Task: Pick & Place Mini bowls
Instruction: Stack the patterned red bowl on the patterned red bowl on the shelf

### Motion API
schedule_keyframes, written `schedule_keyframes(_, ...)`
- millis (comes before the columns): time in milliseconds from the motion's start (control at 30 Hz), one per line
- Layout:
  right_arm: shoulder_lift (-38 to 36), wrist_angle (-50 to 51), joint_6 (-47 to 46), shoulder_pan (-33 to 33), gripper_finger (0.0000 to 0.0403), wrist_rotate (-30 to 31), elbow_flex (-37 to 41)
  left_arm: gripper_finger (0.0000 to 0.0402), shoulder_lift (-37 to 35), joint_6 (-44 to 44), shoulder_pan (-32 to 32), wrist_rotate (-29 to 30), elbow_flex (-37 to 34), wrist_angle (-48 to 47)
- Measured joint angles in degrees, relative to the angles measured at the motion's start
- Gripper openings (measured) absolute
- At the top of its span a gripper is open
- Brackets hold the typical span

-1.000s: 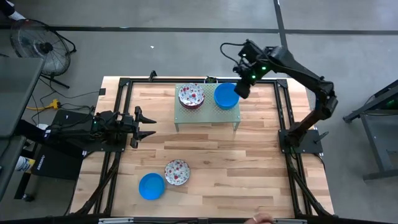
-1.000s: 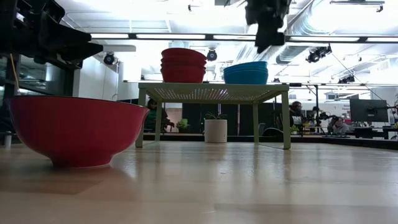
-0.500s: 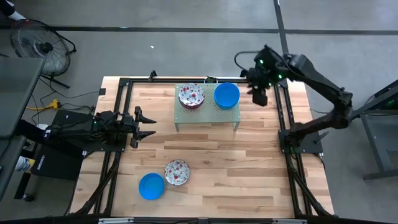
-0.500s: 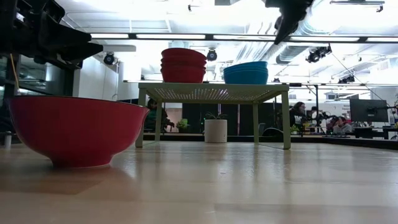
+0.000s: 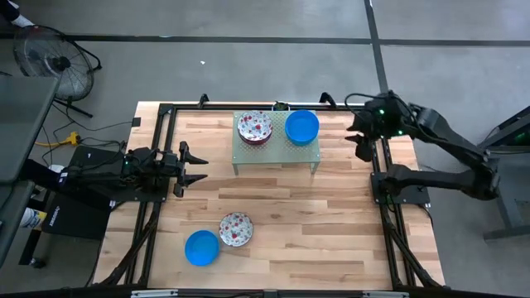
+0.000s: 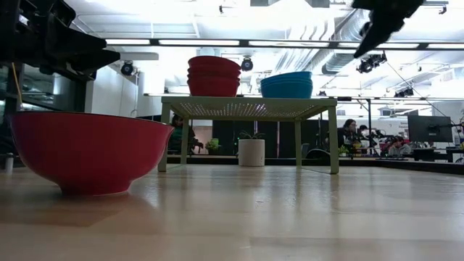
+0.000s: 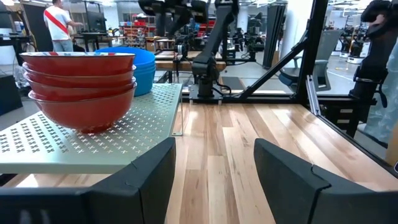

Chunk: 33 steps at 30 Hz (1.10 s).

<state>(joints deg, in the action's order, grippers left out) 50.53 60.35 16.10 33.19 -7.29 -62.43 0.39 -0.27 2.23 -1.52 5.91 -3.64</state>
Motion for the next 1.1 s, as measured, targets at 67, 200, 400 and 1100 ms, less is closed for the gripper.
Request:
schedule_keyframes(67,-3.17,-2.81,-1.08,0.00,0.0130,-0.63,3.77,0.0213,0.02,0.00,-0.01,0.00,0.00,-0.01)
schedule_keyframes(200,-9.89,-11.72,-4.80,-1.14,0.0130,-4.37,12.34,0.0213,-0.01,0.00,0.01,0.00,0.00,-0.02)
schedule_keyframes(400,-19.01,-26.61,-8.38,-7.30,0.0130,-5.24,24.91,0.0213,-0.01,-0.01,0.01,0.00,0.00,0.00)
schedule_keyframes(1100,-39.53,-45.64,-17.63,-25.86,0.0130,-2.74,45.58,0.0213,-0.01,0.02,-0.01,0.02,0.00,0.00)
